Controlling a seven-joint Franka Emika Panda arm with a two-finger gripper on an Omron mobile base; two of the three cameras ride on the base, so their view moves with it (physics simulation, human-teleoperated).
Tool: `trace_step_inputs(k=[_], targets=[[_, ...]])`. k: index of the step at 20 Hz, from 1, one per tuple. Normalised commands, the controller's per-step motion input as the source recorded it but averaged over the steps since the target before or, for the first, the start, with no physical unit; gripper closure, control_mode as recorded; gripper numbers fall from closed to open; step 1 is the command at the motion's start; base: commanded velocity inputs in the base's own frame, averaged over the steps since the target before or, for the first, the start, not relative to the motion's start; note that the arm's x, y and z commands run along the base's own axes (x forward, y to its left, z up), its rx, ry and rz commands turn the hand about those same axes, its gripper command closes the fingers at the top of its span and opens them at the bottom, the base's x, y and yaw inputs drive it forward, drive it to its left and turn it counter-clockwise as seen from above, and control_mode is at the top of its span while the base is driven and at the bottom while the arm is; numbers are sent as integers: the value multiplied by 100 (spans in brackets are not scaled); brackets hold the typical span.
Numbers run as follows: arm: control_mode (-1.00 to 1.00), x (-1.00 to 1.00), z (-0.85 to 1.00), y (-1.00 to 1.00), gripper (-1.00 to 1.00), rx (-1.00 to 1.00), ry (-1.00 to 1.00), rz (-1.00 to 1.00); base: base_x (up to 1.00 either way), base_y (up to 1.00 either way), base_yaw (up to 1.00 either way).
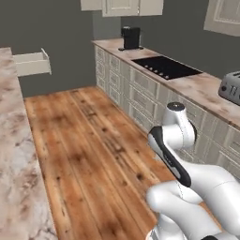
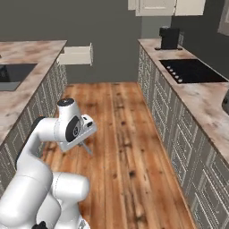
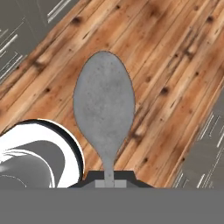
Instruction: Organize the utensils by type. Pick up the wooden spoons from the counter and place them in the open cabinet. Then pick up the metallic utensils from the counter and place them in the open drawer.
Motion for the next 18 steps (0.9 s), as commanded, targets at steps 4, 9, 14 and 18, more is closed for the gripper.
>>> trace_step_inputs(k=[4, 9, 14, 18], targets=[[100, 0, 0, 0, 100, 0, 0, 0, 100, 6, 24], [100, 0, 0, 0, 100, 0, 0, 0, 100, 5, 6], [100, 0, 0, 0, 100, 0, 0, 0, 100, 11, 5], [100, 0, 0, 0, 100, 0, 0, 0, 100, 16, 6]])
